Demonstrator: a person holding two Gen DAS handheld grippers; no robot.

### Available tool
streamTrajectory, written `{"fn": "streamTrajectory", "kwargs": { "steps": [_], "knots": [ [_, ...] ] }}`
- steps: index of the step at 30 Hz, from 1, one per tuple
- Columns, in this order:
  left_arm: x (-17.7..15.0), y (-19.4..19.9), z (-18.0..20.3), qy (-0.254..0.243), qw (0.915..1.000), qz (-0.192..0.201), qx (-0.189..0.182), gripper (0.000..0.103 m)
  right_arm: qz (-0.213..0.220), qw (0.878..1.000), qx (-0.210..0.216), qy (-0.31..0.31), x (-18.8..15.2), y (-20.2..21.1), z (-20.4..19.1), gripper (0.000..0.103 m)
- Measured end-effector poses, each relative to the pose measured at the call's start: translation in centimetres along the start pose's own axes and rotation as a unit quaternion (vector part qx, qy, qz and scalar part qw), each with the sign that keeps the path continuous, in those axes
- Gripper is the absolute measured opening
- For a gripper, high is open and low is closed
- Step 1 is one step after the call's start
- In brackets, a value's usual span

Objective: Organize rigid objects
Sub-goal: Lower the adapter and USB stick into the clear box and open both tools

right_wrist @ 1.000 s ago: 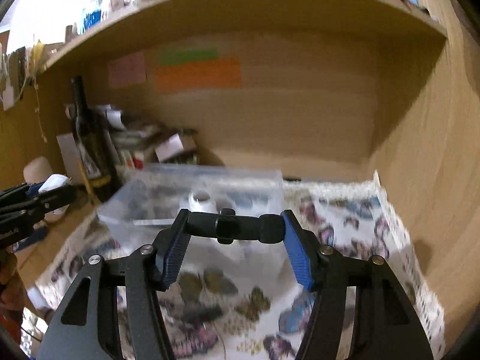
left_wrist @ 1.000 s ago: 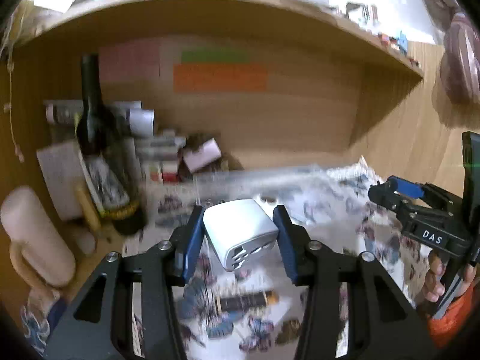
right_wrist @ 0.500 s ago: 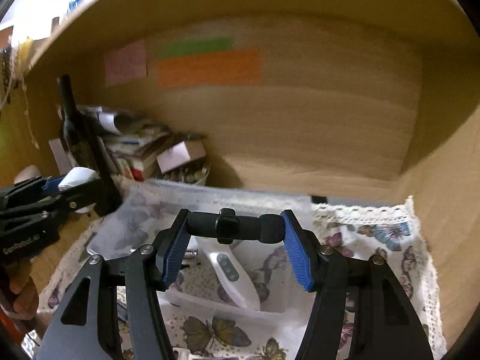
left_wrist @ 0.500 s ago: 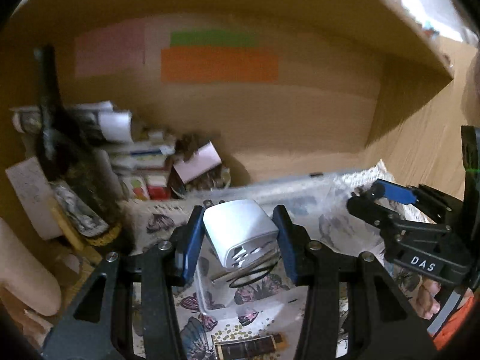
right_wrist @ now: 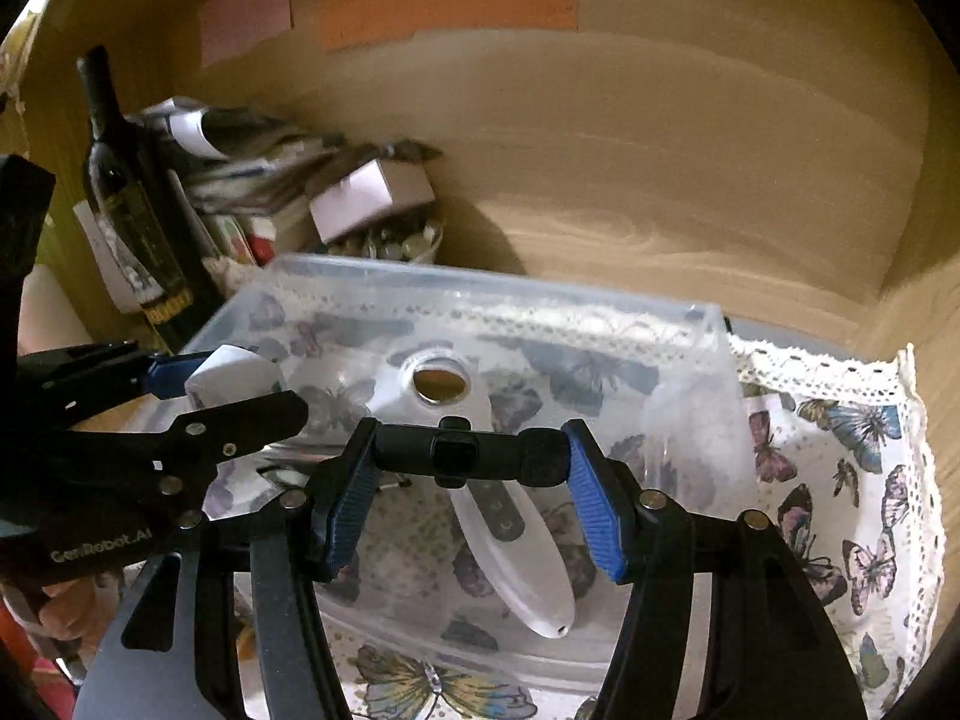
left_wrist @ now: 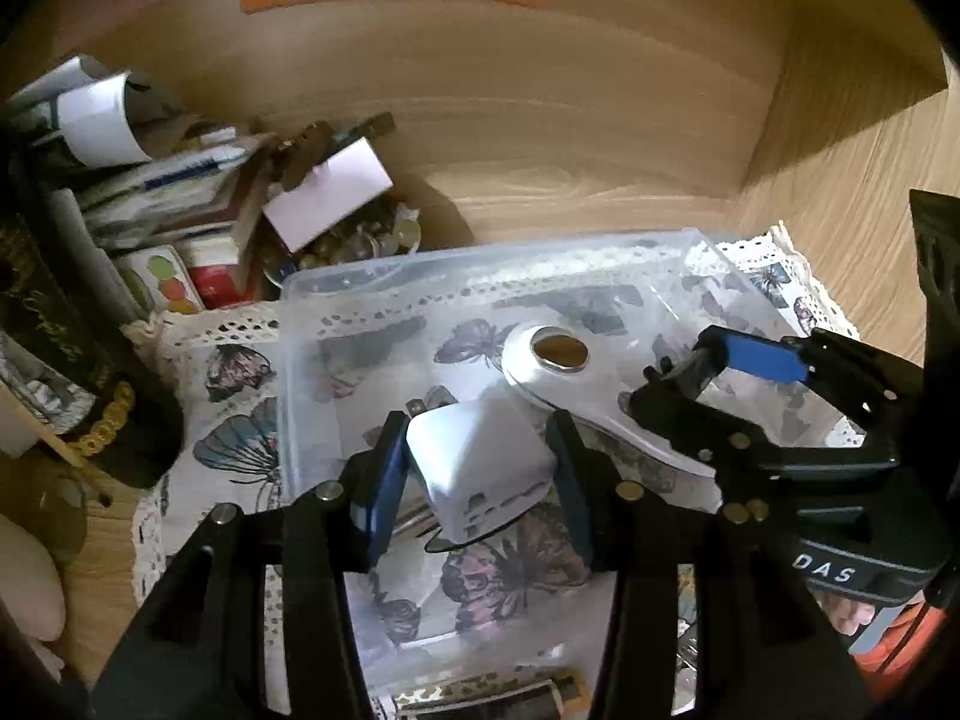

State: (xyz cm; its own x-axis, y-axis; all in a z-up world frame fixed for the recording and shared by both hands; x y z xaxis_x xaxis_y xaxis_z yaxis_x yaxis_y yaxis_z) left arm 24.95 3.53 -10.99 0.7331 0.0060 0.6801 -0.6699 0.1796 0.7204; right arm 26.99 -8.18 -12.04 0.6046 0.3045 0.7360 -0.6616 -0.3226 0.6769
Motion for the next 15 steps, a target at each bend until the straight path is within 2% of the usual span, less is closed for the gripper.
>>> {"fn": "streamTrajectory", "kwargs": {
  "steps": [5, 8, 15],
  "knots": [
    [0.0, -0.3, 0.1, 0.004, 1.0, -0.006, 0.002, 0.046, -0.02, 1.0, 0.01, -0.009, -0.2, -0.9, 0.3, 0.058],
    [0.1, 0.1, 0.1, 0.004, 1.0, -0.006, -0.001, 0.048, -0.02, 1.0, 0.008, -0.015, -0.3, -0.6, 0.6, 0.062],
    [0.2, 3.1, -0.1, 0.004, 0.9996, 0.026, 0.003, 0.067, 0.022, 0.999, 0.004, -0.023, 0.4, 2.6, 0.9, 0.076]
  ]
}}
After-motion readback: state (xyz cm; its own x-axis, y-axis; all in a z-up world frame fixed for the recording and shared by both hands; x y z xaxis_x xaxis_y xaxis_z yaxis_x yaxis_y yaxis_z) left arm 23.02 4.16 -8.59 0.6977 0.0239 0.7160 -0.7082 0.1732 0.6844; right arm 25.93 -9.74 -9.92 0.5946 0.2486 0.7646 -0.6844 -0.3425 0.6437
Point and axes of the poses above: each gripper's, at about its wrist camera, not at the fingertips, and y roughly against the way its jaws point, z to its right, x to its top, the point moved 3 cm from there along -y, roughly the way its jaws point, and after that the axes turned 3 degrees about -x, right-handed, at the moved point
